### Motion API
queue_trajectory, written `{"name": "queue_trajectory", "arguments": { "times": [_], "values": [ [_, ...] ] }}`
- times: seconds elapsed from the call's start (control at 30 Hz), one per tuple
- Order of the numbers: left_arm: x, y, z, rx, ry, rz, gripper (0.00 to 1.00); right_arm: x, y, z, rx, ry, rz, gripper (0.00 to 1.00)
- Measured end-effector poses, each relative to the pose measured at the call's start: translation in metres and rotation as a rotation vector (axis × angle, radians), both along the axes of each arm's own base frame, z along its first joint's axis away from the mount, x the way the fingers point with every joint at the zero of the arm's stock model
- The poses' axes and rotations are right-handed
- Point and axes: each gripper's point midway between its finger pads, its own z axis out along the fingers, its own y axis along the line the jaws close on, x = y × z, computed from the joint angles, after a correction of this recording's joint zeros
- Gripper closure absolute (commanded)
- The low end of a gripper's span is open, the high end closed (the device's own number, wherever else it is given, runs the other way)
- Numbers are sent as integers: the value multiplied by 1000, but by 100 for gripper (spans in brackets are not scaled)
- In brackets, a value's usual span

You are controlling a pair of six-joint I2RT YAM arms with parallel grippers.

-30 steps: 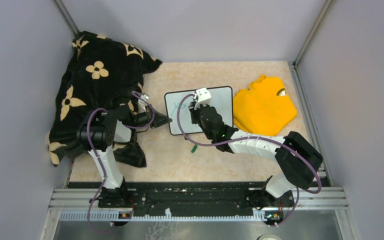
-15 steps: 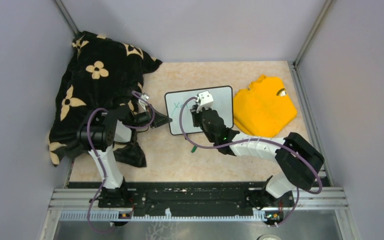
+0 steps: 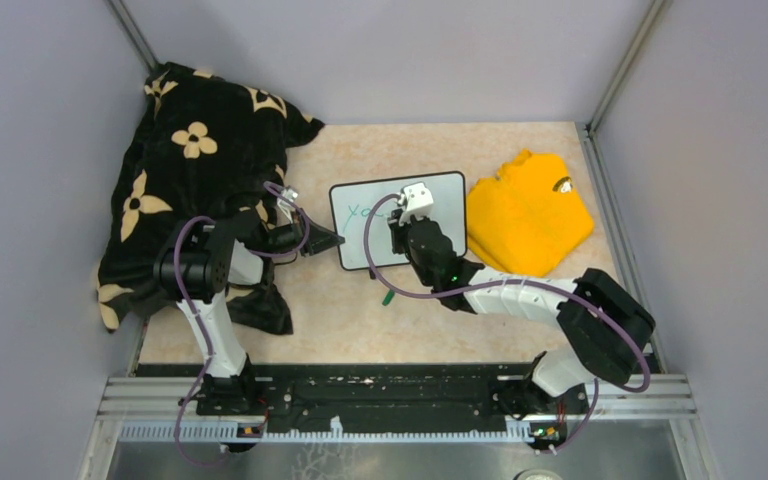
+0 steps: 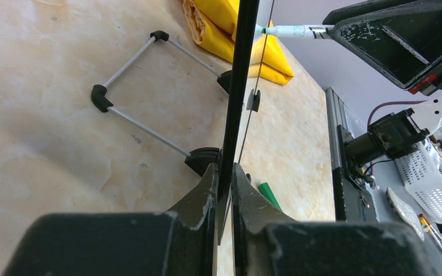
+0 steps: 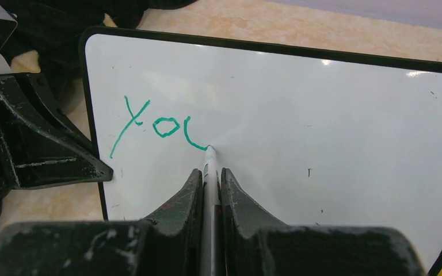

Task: Write a sentence on the whiteboard

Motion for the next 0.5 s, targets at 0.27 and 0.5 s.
{"name": "queue_trajectory", "arguments": {
  "times": [0.27,0.5],
  "values": [
    [0,0,0,0,-1,0,100,1,0,1,-10,-6,1,100],
    [0,0,0,1,0,-1,100,8,-1,14,-14,-25,-10,100]
  ]
}}
